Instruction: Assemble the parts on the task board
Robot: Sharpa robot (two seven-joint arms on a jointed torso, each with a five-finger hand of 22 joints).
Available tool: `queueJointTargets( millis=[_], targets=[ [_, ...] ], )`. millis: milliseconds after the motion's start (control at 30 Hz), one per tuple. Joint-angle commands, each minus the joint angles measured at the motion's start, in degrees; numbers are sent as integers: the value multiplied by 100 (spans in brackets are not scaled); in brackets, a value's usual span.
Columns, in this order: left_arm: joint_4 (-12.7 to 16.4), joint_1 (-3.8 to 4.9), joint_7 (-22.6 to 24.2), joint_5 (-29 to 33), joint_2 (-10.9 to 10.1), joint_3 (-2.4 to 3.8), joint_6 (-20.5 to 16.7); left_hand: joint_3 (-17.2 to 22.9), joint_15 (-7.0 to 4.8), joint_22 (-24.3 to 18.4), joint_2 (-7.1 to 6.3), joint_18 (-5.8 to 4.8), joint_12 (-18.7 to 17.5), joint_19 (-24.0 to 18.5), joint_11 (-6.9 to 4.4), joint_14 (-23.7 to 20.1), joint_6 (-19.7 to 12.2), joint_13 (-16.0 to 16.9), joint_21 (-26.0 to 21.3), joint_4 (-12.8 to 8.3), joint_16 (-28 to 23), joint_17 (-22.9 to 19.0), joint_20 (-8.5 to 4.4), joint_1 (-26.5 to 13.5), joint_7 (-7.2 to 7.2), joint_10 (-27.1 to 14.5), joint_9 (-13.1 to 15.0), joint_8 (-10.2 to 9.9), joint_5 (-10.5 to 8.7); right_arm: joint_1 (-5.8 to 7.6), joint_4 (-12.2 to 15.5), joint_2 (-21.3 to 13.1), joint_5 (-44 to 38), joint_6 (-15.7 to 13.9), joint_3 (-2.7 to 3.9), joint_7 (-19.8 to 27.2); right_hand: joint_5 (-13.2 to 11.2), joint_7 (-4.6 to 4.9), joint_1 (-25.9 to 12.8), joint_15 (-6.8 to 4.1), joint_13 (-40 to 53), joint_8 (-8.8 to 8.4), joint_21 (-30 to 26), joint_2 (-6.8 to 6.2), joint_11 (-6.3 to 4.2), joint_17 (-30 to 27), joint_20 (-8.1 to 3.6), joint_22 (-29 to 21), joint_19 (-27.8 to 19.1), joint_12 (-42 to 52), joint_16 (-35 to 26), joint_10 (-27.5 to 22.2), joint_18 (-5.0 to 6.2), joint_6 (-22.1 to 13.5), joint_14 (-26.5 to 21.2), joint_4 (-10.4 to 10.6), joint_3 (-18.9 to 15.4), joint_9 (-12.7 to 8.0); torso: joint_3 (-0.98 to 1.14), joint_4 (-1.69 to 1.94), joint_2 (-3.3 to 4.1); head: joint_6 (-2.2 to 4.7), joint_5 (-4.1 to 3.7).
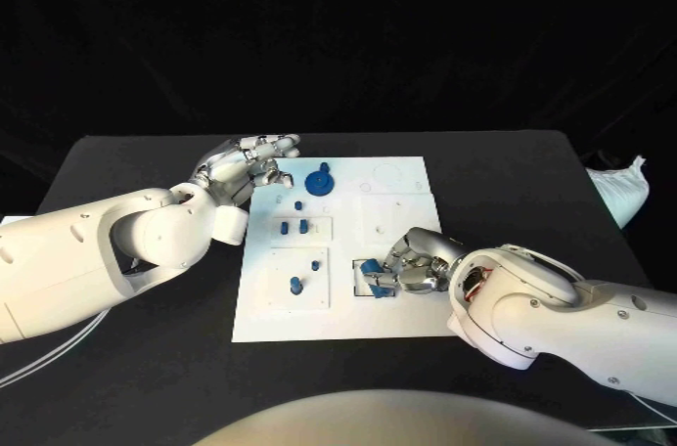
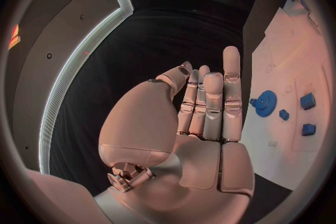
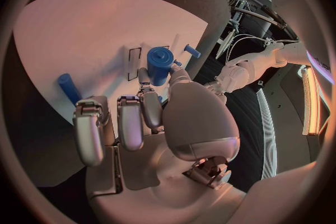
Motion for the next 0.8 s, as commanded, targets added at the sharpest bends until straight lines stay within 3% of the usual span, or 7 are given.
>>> queueJointTargets(
  millis=[33,100,200,333,433,667,800],
  targets=[
    [20,1,33,-21,3,3,104,-23,6,-7,-9,113,-40,-34,18,-49,-44,-7,27,-9,-24,-6,-2,-59,-10,34,-6,27,21,0,-40,69,-135,100,-1,-171,20,-142,-116,-42,133,-11,25,11,-21,224,-28,1484,583,1,34,43,-72,173,374,4,-82,55,5,-1,4,5,16],
    [23,1,32,-21,2,3,104,-23,6,-7,-9,113,-40,-34,18,-49,-44,-7,27,-9,-24,-6,-2,-59,-10,34,-6,27,21,0,-65,101,-196,74,-2,-188,-89,-145,-234,-43,134,-14,27,19,-23,218,-30,1486,585,-17,32,45,-73,174,372,4,-157,81,5,1,5,3,23],
    [26,1,31,-21,-1,3,102,-23,6,-7,-9,113,-40,-34,18,-49,-44,-7,27,-9,-24,-6,-2,-59,-10,34,-6,27,21,2,-89,133,-276,42,-2,-208,-509,-149,-450,-46,132,-20,22,53,-25,205,-32,1478,580,-56,26,45,-71,171,368,3,-302,128,4,2,7,2,28],
    [28,1,30,-21,-6,3,98,-23,6,-7,-9,113,-40,-34,18,-49,-44,-7,27,-9,-24,-6,-2,-59,-10,34,-6,27,21,5,-116,177,-383,34,-2,-233,-1577,-141,-916,-40,94,-36,-1,58,-16,155,-32,1441,556,-173,-3,12,-60,139,356,-4,-631,200,7,-11,5,-6,43],
    [32,1,27,-21,-9,3,98,-23,6,-7,-9,113,-40,-34,18,-49,-44,-7,27,-9,-24,-6,-2,-59,-10,34,-6,27,21,6,-130,199,-475,54,-2,-258,-2160,-128,-1261,-30,29,-51,-26,22,-3,102,-21,1401,530,-314,-35,-39,-49,108,344,15,-837,248,7,-13,8,-9,48],
    [34,2,20,-21,-17,3,101,-23,6,-7,-9,113,-40,-34,18,-49,-44,-7,27,-9,-24,-6,-2,-59,-10,34,-6,27,21,6,-123,198,-704,-20,-2,-277,-2276,-120,-1528,-25,-80,-61,-50,-52,4,53,-16,1364,506,-512,-67,-109,-38,83,334,25,-930,291,10,-15,2,-24,41],
    [35,2,13,-21,-20,3,117,-23,6,-7,-9,113,-40,-34,18,-49,-44,-7,27,-9,-24,-6,-2,-59,-10,34,-6,27,21,2,-76,131,-806,-115,-2,-173,-2171,-124,-1100,-24,-58,-57,-44,46,2,60,-12,1375,513,-514,-64,-89,-41,84,338,-100,-797,347,16,-13,7,-22,32]
  ],
)
